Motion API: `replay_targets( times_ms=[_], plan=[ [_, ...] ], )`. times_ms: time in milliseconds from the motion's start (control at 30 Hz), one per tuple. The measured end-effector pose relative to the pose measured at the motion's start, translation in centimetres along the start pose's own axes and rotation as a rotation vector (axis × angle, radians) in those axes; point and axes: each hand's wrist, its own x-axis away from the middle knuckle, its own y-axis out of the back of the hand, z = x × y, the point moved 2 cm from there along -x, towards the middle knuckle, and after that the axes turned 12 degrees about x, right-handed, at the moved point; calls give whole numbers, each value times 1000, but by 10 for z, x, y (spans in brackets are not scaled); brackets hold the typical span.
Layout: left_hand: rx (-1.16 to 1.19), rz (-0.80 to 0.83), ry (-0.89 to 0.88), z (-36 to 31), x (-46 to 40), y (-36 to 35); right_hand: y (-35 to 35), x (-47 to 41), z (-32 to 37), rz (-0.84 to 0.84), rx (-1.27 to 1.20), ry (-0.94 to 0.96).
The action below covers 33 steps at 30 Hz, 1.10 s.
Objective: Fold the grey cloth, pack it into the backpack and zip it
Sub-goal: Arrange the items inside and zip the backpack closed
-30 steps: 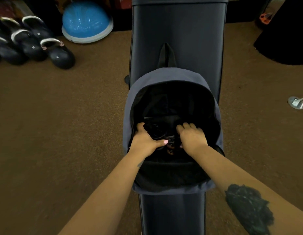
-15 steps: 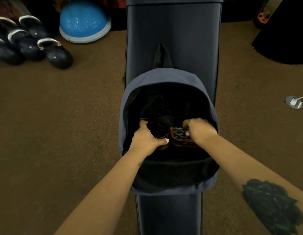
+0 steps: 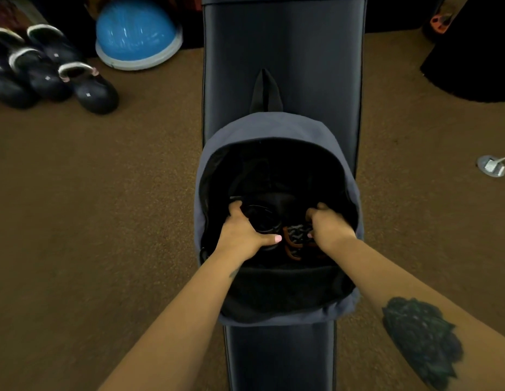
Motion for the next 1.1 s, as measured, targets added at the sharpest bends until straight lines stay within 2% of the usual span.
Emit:
replay_targets(
  times_ms=[200, 567, 767, 867, 967, 1100],
  plan=[
    [6, 90, 94, -1, -2, 13, 7, 5, 2, -85, -22, -3],
    [-2, 46, 96, -7, 10, 20, 6, 16, 20, -187, -183, 60],
    [28, -13, 21, -11, 34, 30, 5, 22, 15, -219, -285, 49],
    [126, -58, -63, -12, 52, 38, 9, 32, 8, -253, -350, 29],
    [325, -138, -151, -13, 69, 48, 10, 45, 8, -254, -402, 23],
    [514, -425, -120, 2, 79, 70, 13, 64, 26, -254, -429, 75]
  ],
)
